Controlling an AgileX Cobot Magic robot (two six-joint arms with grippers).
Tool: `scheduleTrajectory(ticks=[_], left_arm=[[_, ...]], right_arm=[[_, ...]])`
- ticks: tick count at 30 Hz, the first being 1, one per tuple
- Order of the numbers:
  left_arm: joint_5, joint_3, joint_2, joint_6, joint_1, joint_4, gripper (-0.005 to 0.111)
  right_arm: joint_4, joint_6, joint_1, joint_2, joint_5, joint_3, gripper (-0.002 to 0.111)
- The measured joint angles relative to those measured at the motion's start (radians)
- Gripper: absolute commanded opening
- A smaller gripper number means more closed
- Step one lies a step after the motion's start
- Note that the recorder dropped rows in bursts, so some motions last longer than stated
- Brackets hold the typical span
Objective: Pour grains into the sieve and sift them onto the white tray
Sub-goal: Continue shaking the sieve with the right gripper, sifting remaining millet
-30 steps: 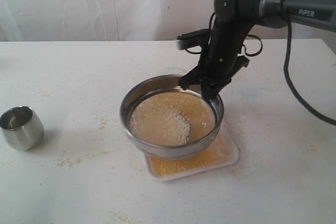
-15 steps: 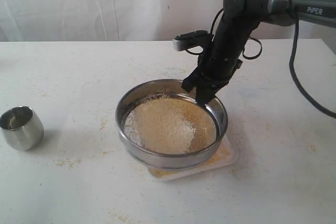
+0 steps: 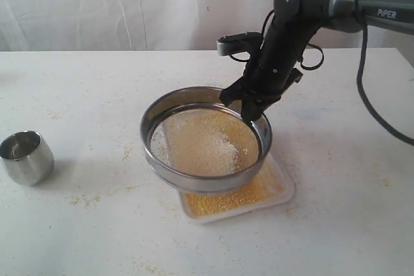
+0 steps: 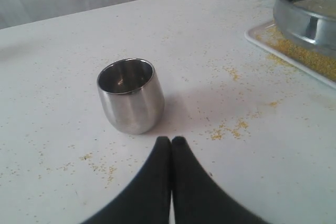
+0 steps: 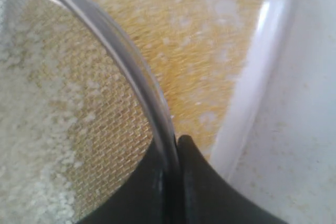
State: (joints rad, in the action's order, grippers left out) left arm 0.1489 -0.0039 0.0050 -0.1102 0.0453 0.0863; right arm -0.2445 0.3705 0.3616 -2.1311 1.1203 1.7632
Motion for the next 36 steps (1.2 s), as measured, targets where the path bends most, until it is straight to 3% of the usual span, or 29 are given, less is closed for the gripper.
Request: scheduleTrajectory(ticks=[1, 3, 7, 13, 16, 19, 24, 31, 36], left_arm=[[0.000, 0.000, 0.000, 0.000, 0.000, 0.000, 0.000], [0.000, 0.000, 0.000, 0.000, 0.000, 0.000, 0.000], [0.000, 0.000, 0.000, 0.000, 0.000, 0.000, 0.000], [0.000, 0.000, 0.000, 0.000, 0.000, 0.000, 0.000], [0.000, 0.000, 0.000, 0.000, 0.000, 0.000, 0.000], [0.000, 0.000, 0.000, 0.000, 0.000, 0.000, 0.000], [0.000, 0.000, 0.000, 0.000, 0.000, 0.000, 0.000], [0.000, 0.000, 0.000, 0.000, 0.000, 0.000, 0.000], [0.000, 0.000, 0.000, 0.000, 0.000, 0.000, 0.000]], right_arm=[[-0.033, 0.098, -0.002, 0.000, 0.033, 0.000, 0.000], [-0.019, 0.109, 0.010, 0.000, 0.076, 0.000, 0.000], [0.149, -0.127, 0.022, 0.000, 0.049, -0.002, 0.000], [0.092, 0.011, 0.021, 0.011, 0.058, -0.018, 0.000], [0.170, -0.151, 0.027, 0.014, -0.088, -0.008, 0.000], [0.200, -0.231, 0.010, 0.019, -0.087, 0.009, 0.000], [0.143, -0.070, 0.005, 0.018, 0.095, -0.010, 0.000], [0.182, -0.167, 0.011, 0.017, -0.033, -0.003, 0.000], [-0.027, 0.102, 0.018, 0.017, 0.054, -0.044, 0.000]])
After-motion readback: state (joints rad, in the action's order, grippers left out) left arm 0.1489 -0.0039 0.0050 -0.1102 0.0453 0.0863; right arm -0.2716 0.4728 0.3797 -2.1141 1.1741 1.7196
